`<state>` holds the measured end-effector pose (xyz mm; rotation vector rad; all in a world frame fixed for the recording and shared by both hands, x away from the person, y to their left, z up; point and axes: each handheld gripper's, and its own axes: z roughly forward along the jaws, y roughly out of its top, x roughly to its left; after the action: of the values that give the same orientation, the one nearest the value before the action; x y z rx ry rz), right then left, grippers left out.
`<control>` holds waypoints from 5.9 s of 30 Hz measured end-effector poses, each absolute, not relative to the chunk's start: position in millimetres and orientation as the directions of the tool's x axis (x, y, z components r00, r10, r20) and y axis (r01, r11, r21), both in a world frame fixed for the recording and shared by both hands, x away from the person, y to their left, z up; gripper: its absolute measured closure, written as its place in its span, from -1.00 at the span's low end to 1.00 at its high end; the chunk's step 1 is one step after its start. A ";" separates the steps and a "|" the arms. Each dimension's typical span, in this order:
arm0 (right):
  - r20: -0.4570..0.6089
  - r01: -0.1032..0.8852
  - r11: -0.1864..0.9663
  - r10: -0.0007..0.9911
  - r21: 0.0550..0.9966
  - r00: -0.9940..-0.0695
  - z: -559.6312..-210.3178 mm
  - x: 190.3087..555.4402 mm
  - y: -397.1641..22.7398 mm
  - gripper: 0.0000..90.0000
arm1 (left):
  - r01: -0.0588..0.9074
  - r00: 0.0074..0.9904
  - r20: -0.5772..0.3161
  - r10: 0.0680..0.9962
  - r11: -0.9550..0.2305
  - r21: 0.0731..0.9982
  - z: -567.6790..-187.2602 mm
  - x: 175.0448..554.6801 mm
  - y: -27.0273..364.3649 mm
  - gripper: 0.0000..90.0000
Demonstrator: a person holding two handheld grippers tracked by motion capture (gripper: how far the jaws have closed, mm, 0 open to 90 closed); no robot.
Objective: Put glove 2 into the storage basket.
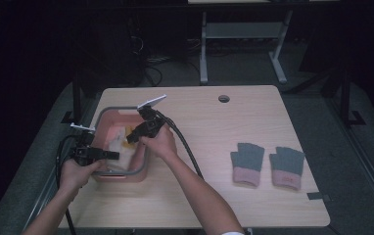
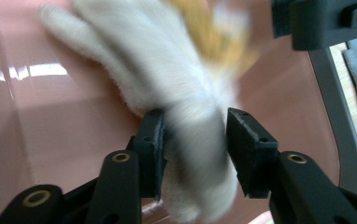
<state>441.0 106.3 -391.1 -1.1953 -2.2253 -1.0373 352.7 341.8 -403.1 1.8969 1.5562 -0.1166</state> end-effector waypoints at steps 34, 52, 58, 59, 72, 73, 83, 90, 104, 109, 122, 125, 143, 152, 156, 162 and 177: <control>0.676 0.824 0.316 0.471 0.471 -0.567 -371.0 430.9 69.1 0.46 | 0.887 0.329 -0.382 0.863 -0.144 0.439 -388.5 358.8 338.0 0.30; 0.669 0.815 0.267 0.471 0.514 -0.575 -354.4 424.2 16.8 0.33 | 0.826 0.393 -0.484 0.782 -0.069 0.559 -359.5 353.9 321.8 0.07; 0.669 0.815 0.263 0.471 0.516 -0.575 -351.1 423.9 4.7 0.29 | 0.811 0.419 -0.500 0.758 -0.064 0.582 -353.8 354.1 312.2 0.03; 0.667 0.815 0.262 0.473 0.517 -0.575 -350.7 423.6 2.9 0.29 | 0.810 0.421 -0.504 0.754 -0.062 0.583 -353.3 354.2 311.0 0.02; 0.679 0.822 0.223 0.473 0.524 -0.561 -348.4 421.3 -23.9 0.23 | 0.793 0.460 -0.518 0.721 -0.071 0.605 -347.8 353.9 292.3 -0.06; 0.678 0.821 0.221 0.473 0.526 -0.562 -348.1 421.1 -26.4 0.22 | 0.788 0.469 -0.514 0.718 -0.078 0.610 -347.2 353.8 291.6 -0.08; 0.683 0.824 0.202 0.474 0.529 -0.555 -349.2 414.9 -47.7 0.20 | 0.769 0.513 -0.520 0.683 -0.096 0.633 -341.5 353.5 269.5 -0.17; 0.685 0.827 0.176 0.482 0.535 -0.546 -349.3 411.8 -67.9 0.15 | 0.760 0.533 -0.514 0.673 -0.113 0.641 -341.0 355.2 254.9 -0.24; 0.687 0.836 0.136 0.508 0.532 -0.519 -352.7 404.1 -104.7 0.10 | 0.755 0.569 -0.525 0.633 -0.148 0.639 -342.2 355.1 225.9 -0.24; 0.696 0.842 0.109 0.513 0.528 -0.503 -352.3 399.7 -119.9 0.08 | 0.744 0.587 -0.524 0.617 -0.156 0.650 -343.3 355.4 216.1 -0.24; 0.681 0.842 0.091 0.545 0.531 -0.488 -358.8 389.4 -150.0 0.03 | 0.714 0.634 -0.506 0.585 -0.192 0.673 -346.3 354.3 185.8 -0.30; 0.682 0.846 0.083 0.553 0.527 -0.479 -360.9 386.7 -157.6 0.03 | 0.709 0.643 -0.503 0.578 -0.199 0.677 -347.3 353.7 179.0 -0.31; 0.675 0.854 0.049 0.590 0.518 -0.443 -371.9 371.8 -194.0 0.03 | 0.690 0.677 -0.492 0.547 -0.240 0.683 -355.3 347.7 145.9 -0.34; 0.666 0.855 0.036 0.611 0.517 -0.428 -376.1 364.1 -209.8 0.03 | 0.681 0.694 -0.491 0.527 -0.258 0.686 -360.1 343.4 131.0 -0.36; 0.666 0.856 0.028 0.615 0.517 -0.423 -377.6 361.4 -215.6 0.03 | 0.679 0.695 -0.491 0.526 -0.255 0.688 -361.1 342.4 127.4 -0.36; 0.658 0.854 0.030 0.623 0.520 -0.422 -380.3 357.2 -222.7 0.02 | 0.671 0.705 -0.482 0.520 -0.270 0.691 -364.5 340.3 119.0 -0.39; 0.609 0.850 0.030 0.685 0.525 -0.401 -388.5 344.5 -249.0 0.02 | 0.656 0.722 -0.466 0.511 -0.292 0.696 -372.7 335.4 104.0 -0.40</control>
<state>344.5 -249.0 -388.5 -1.5998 -2.1110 -1.3065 335.4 104.0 -372.7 1.9608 0.8936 -0.1887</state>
